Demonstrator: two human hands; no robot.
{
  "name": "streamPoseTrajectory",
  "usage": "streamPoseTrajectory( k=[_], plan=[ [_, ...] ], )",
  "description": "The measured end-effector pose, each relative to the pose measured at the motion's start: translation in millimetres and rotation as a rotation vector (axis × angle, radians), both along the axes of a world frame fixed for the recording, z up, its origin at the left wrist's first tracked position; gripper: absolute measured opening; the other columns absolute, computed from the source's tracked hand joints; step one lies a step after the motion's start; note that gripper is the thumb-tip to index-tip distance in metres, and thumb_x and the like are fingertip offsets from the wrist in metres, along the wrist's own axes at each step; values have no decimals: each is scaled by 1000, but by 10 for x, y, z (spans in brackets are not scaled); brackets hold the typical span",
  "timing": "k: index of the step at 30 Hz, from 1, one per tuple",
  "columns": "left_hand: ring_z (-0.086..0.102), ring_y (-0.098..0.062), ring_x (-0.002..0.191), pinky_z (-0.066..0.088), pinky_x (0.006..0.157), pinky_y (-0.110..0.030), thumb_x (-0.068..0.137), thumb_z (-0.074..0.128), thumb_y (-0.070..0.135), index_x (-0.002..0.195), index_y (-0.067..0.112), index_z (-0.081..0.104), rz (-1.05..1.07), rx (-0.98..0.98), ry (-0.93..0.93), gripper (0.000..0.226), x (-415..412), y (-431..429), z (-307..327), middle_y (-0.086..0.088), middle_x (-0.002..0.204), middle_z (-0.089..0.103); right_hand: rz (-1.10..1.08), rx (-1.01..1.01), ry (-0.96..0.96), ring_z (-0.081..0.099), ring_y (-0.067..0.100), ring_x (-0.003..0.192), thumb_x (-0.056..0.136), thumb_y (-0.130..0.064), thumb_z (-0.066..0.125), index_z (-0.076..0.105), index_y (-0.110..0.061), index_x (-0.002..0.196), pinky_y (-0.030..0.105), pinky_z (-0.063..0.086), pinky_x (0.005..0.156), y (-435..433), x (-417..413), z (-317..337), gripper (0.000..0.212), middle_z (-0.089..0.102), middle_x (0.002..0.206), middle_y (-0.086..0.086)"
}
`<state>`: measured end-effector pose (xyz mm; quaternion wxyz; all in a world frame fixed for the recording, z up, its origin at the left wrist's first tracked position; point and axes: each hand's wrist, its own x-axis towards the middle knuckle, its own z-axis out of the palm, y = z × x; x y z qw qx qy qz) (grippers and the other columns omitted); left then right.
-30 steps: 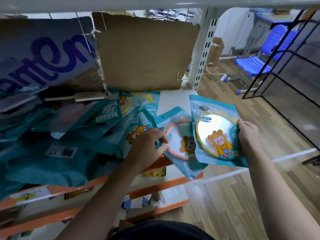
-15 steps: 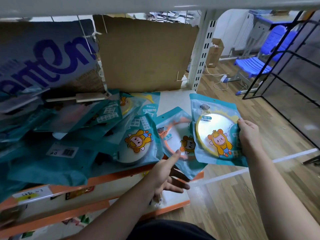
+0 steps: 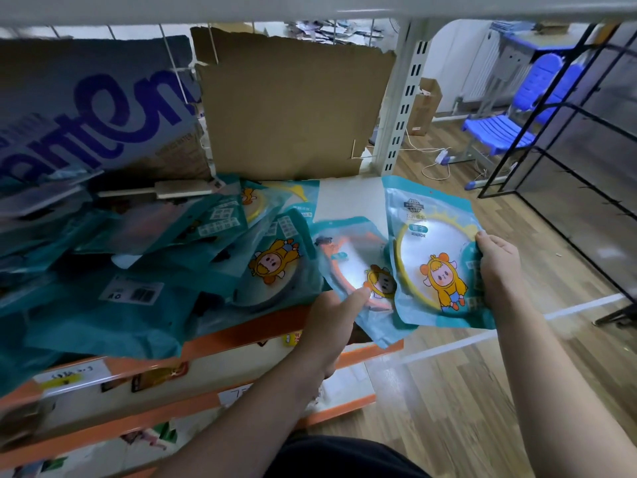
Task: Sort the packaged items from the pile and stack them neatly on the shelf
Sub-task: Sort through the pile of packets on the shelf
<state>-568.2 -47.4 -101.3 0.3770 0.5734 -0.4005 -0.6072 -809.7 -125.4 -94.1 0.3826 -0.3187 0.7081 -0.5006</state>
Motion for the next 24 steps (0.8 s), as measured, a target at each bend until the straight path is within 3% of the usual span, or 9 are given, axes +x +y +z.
streamPoseTrajectory(
  k=[3,5,7,9,13,15,18,21,24],
  plan=[
    [51,-24,62,41,60,-30,92,59,34,74,10,56,-84,-148,-138,30,153,32,143,3,59,53,20,-17,-14,60,19,56,101,-32,46,56,-18,75,29,50,58,15,85,27,31,64,69,4],
    [49,-23,62,42,60,-35,95,56,26,72,11,52,-105,-233,-168,28,269,23,222,8,53,56,24,-28,-52,59,19,55,101,-31,46,54,-18,73,28,49,58,12,169,44,32,63,67,3],
    [57,-31,72,50,68,-45,95,57,30,88,14,55,-60,-290,-174,18,407,7,257,1,73,64,19,-47,-86,58,16,51,101,-31,46,52,-18,71,26,48,55,10,280,75,33,61,60,0],
    [63,-27,87,54,81,-49,95,55,34,100,19,53,-4,-321,-192,16,584,10,299,-4,90,61,35,-69,-83,57,15,49,101,-30,46,52,-19,71,25,46,52,9,407,106,33,60,58,-2],
    [59,-23,89,51,86,-51,98,54,21,96,27,49,130,-355,-121,9,1031,65,345,-4,92,55,111,-146,-79,55,14,47,102,-26,45,50,-19,68,20,45,46,17,753,178,35,58,54,-4],
    [55,-15,84,51,83,-47,99,51,13,101,26,50,197,-379,-106,14,1272,148,366,-1,88,54,145,-169,-70,53,13,46,101,-26,45,49,-19,67,20,42,46,7,966,226,35,56,50,-6],
    [52,1,71,46,71,-21,99,48,6,111,29,54,308,-459,-123,27,1637,339,388,4,85,55,218,-207,-67,51,13,46,100,-28,46,51,-18,71,23,41,49,17,1342,296,31,56,55,-2],
    [58,3,74,47,72,-20,99,47,5,111,29,57,447,-502,-127,28,2046,574,465,13,83,64,291,-217,-47,54,10,53,100,-34,47,56,-16,79,21,45,53,97,1813,407,28,56,68,5],
    [63,9,81,49,73,-15,100,46,10,109,36,56,545,-519,-147,29,2562,870,541,24,88,69,380,-226,-104,46,6,44,99,-37,49,52,-20,71,20,39,43,251,2389,494,34,52,57,-3]
  ],
)
